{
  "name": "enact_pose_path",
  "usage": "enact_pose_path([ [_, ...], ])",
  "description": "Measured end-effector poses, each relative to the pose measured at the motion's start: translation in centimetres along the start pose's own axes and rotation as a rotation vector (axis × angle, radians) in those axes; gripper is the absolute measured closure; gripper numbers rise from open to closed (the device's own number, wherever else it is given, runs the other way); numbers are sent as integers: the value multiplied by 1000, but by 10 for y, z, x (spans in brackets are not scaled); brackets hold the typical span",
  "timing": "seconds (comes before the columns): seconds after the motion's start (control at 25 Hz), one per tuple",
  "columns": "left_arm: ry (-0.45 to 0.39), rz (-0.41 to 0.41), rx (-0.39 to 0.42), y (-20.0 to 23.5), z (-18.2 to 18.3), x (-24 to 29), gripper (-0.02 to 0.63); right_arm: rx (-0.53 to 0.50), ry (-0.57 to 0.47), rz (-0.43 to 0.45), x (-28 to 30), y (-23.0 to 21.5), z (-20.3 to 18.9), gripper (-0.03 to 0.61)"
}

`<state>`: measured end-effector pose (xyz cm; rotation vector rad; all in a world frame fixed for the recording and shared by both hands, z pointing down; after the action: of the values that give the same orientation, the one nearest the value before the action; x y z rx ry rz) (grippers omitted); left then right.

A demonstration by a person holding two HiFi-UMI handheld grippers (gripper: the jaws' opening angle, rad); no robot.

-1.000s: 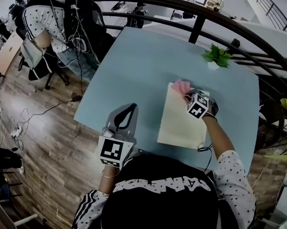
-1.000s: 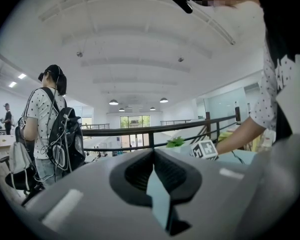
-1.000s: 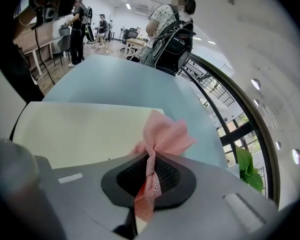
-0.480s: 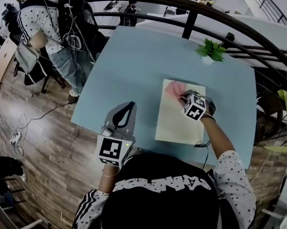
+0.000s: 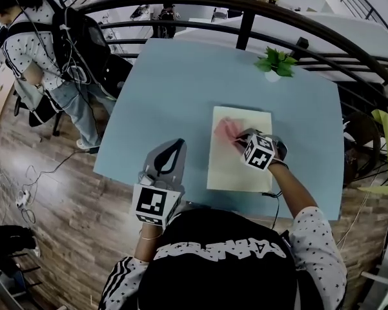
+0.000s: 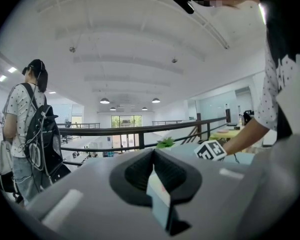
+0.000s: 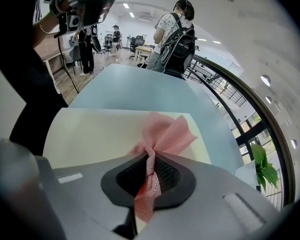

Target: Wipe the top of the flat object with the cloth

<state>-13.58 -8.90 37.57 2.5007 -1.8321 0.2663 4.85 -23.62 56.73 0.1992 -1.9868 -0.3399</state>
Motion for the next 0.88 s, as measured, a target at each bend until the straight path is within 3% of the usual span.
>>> enact_pose_path([
  [0.88,-3,-139,10,-32,0,30,614,5,-27,158,-25,67,-3,561],
])
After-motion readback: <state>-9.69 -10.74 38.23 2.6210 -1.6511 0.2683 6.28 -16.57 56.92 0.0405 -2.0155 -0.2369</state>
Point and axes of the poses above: the fingertips, and each gripper's own axes: x forward along the fingers, y to its left, z out of its top, the point moved 6 cm from there along -x, backward along the fingers, and after that the axes turned 2 degrees about -z, right-handed, at the moved point
